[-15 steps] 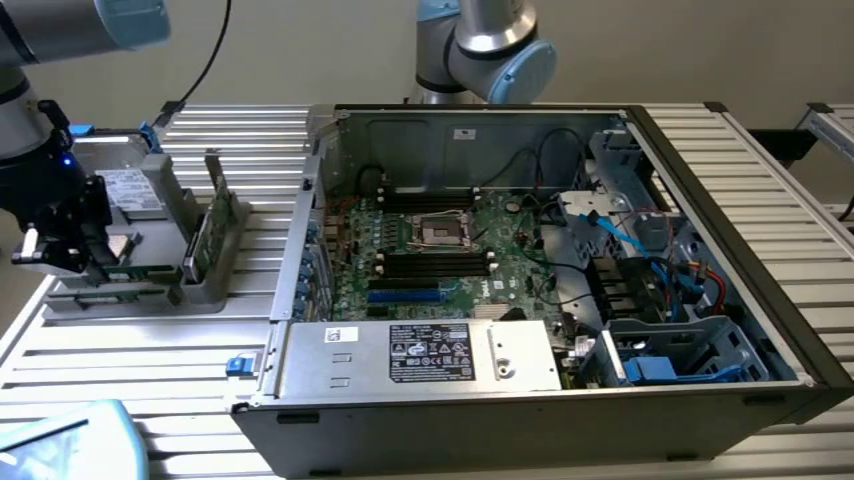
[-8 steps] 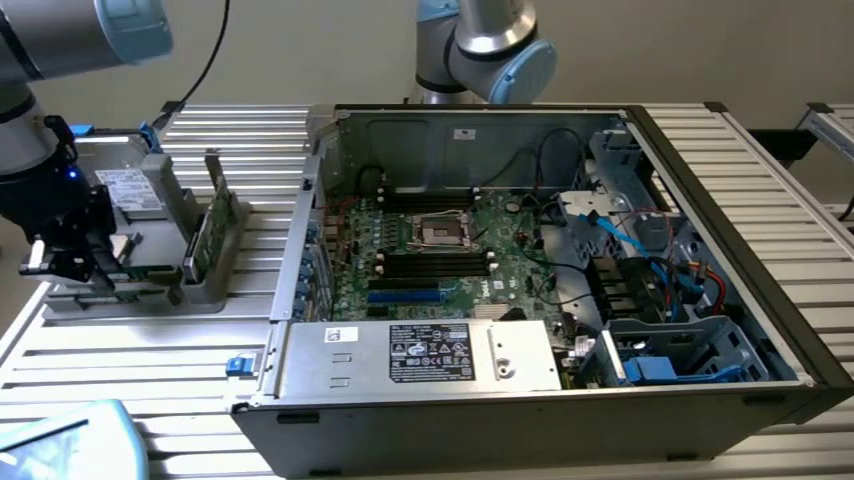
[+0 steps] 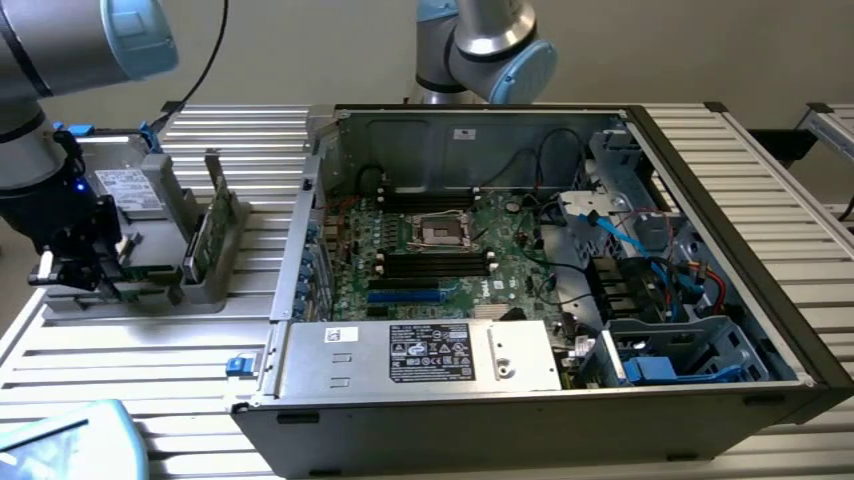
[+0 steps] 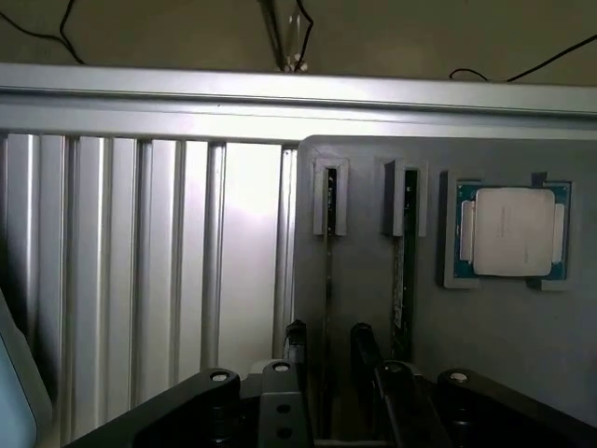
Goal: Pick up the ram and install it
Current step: 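Pick up the ram and move it above insertion slot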
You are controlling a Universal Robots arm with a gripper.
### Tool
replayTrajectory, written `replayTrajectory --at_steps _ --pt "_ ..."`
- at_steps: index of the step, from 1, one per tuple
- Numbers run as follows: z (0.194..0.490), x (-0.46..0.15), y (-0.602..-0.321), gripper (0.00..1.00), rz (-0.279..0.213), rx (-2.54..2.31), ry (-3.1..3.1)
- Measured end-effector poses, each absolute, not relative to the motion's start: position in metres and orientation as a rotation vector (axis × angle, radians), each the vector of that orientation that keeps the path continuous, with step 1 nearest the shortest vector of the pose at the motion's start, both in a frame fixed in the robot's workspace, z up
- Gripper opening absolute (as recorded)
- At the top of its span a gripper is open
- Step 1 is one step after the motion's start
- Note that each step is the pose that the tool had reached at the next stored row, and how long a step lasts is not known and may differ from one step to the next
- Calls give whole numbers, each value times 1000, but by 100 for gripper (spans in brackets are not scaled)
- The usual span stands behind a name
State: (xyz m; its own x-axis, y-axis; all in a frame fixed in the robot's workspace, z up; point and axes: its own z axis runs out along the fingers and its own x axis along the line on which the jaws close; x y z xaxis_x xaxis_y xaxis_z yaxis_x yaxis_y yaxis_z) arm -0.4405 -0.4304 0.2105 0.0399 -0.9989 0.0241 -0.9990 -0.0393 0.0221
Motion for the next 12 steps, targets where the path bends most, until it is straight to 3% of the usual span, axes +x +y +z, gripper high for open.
replayTrajectory --at_steps 12 --pt "194 -441 -430 33 8 2244 -2157"
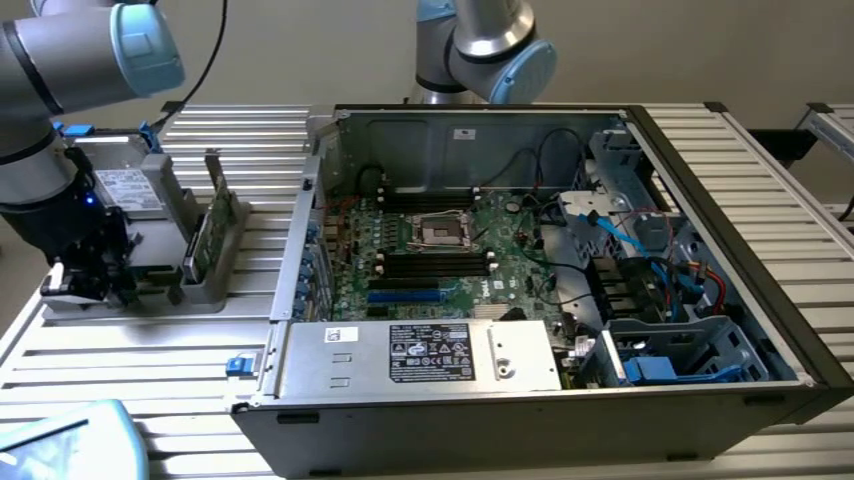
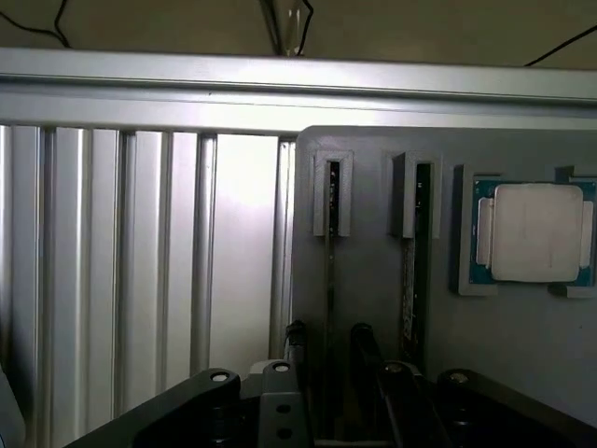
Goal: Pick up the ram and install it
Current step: 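Pick up the ram and move it above insertion slot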
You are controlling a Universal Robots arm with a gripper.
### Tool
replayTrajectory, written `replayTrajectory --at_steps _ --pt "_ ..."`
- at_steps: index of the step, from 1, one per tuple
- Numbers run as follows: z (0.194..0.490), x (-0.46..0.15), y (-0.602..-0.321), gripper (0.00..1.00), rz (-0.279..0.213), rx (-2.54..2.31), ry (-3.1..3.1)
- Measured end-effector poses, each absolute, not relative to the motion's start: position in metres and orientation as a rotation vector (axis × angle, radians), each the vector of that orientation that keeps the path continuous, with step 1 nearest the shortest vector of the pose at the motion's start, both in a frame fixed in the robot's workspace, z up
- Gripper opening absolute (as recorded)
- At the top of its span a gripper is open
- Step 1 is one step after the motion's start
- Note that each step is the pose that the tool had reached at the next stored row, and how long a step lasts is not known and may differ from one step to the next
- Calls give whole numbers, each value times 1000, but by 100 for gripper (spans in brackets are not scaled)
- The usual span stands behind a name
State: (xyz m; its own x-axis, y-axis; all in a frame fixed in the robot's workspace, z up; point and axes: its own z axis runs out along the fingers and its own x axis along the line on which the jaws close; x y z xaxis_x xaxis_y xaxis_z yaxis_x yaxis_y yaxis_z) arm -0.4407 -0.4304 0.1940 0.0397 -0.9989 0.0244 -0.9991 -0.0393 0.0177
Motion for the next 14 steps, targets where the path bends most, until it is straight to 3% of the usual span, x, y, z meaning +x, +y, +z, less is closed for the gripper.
replayTrajectory --at_steps 11,13,14 --pt "192 -441 -430 33 8 2244 -2157" --pt "192 -441 -430 31 8 2244 -2157" --pt "192 -441 -430 24 8 2244 -2157"
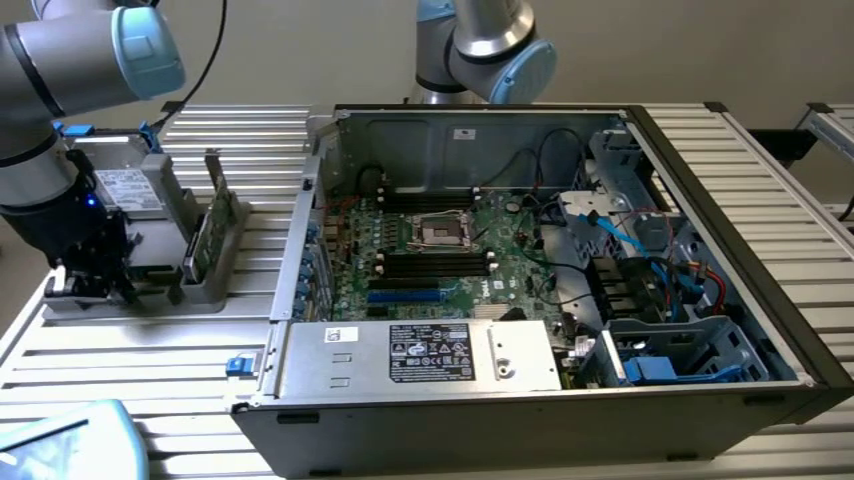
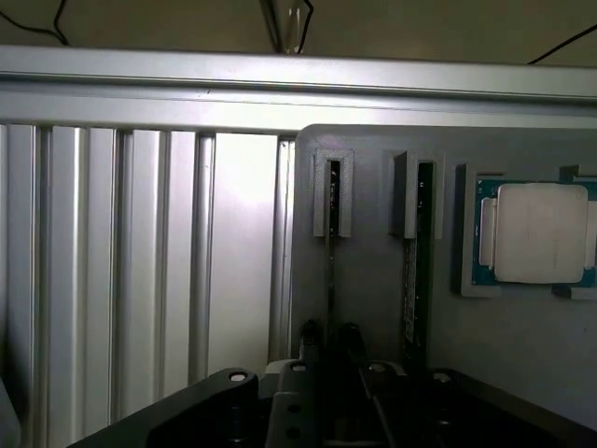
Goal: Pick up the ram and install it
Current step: 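Pick up the ram and move it above insertion slot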
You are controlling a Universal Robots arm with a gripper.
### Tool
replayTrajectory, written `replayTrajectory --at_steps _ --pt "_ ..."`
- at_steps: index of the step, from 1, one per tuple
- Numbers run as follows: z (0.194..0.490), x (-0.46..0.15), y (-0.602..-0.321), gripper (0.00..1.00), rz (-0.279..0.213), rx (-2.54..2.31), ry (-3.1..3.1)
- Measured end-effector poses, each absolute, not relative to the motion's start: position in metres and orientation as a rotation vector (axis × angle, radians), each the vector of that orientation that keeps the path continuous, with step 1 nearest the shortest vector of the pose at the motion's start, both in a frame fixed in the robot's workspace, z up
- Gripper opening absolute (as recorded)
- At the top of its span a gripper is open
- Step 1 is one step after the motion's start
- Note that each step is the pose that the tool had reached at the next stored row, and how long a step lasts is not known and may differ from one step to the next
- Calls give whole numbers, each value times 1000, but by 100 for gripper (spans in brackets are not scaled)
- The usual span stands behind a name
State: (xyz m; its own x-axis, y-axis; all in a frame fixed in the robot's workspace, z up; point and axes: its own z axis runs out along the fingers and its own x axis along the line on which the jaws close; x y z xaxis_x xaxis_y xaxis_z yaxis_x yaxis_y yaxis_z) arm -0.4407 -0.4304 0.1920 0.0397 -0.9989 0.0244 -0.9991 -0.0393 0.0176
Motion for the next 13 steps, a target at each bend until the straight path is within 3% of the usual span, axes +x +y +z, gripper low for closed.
replayTrajectory --at_steps 2,13 --pt "192 -441 -430 14 8 2244 -2157" --pt "192 -441 -430 14 8 2244 -2157"
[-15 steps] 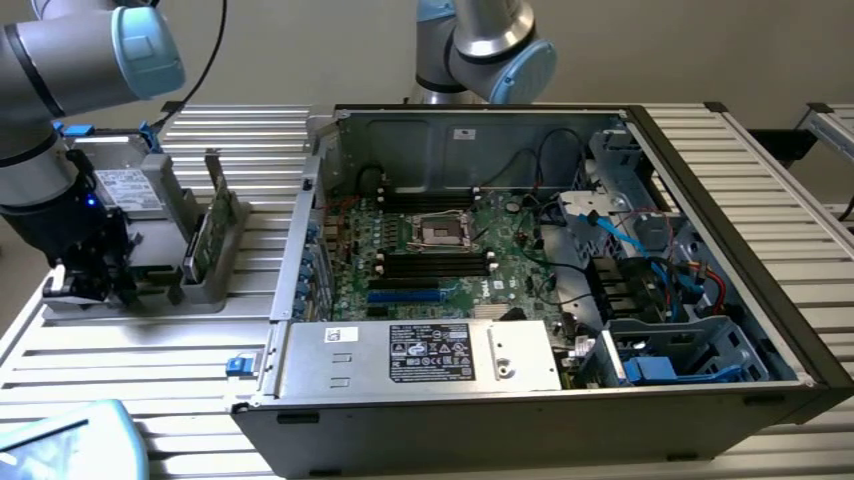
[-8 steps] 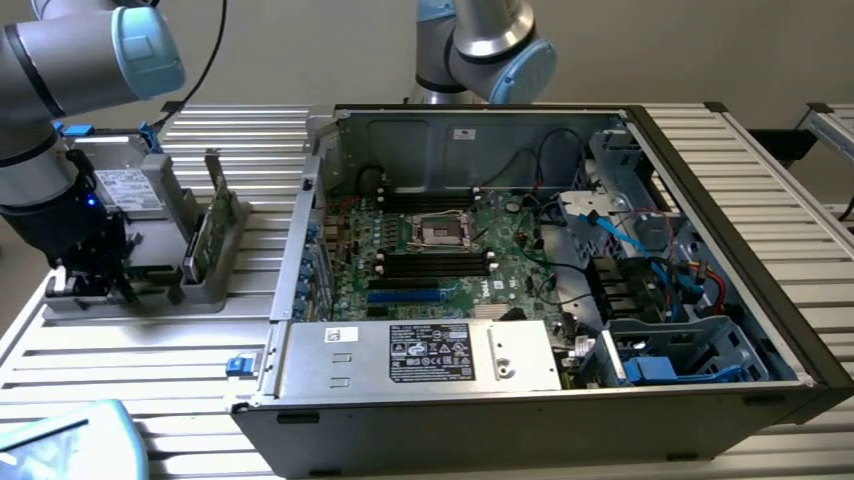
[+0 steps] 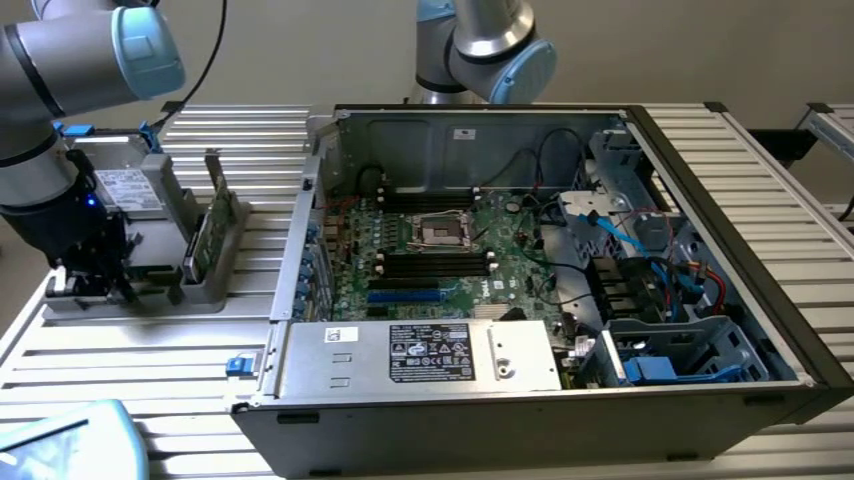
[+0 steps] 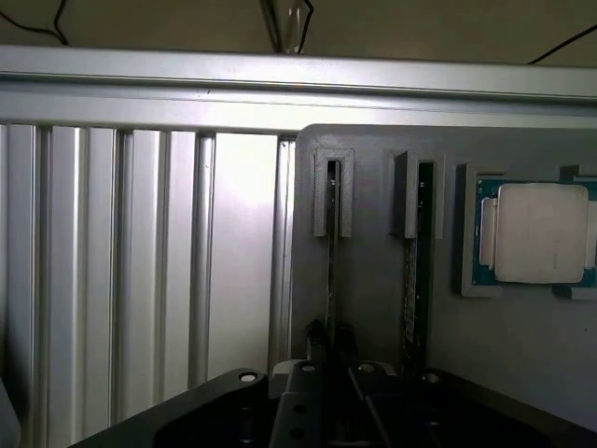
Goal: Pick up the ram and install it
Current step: 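Pick up the ram and move it above insertion slot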
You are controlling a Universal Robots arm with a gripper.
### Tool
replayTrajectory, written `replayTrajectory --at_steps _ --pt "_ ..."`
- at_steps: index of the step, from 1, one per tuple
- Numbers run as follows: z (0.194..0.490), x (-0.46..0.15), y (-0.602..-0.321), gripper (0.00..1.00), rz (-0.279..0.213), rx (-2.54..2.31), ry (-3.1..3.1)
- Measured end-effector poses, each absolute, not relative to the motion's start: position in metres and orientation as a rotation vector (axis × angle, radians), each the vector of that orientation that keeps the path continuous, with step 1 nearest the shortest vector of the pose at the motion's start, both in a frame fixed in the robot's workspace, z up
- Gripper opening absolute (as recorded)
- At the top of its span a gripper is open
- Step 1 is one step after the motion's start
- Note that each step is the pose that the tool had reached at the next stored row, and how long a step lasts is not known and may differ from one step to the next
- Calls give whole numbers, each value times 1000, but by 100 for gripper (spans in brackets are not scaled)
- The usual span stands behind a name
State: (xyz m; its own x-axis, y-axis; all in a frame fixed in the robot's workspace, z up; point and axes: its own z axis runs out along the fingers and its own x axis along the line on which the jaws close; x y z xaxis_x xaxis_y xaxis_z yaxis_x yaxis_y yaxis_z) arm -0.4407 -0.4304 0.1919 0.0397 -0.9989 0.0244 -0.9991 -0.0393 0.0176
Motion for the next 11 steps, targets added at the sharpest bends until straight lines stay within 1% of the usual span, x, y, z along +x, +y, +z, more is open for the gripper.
replayTrajectory --at_steps 11 --pt "197 -441 -430 14 8 2243 -2157"
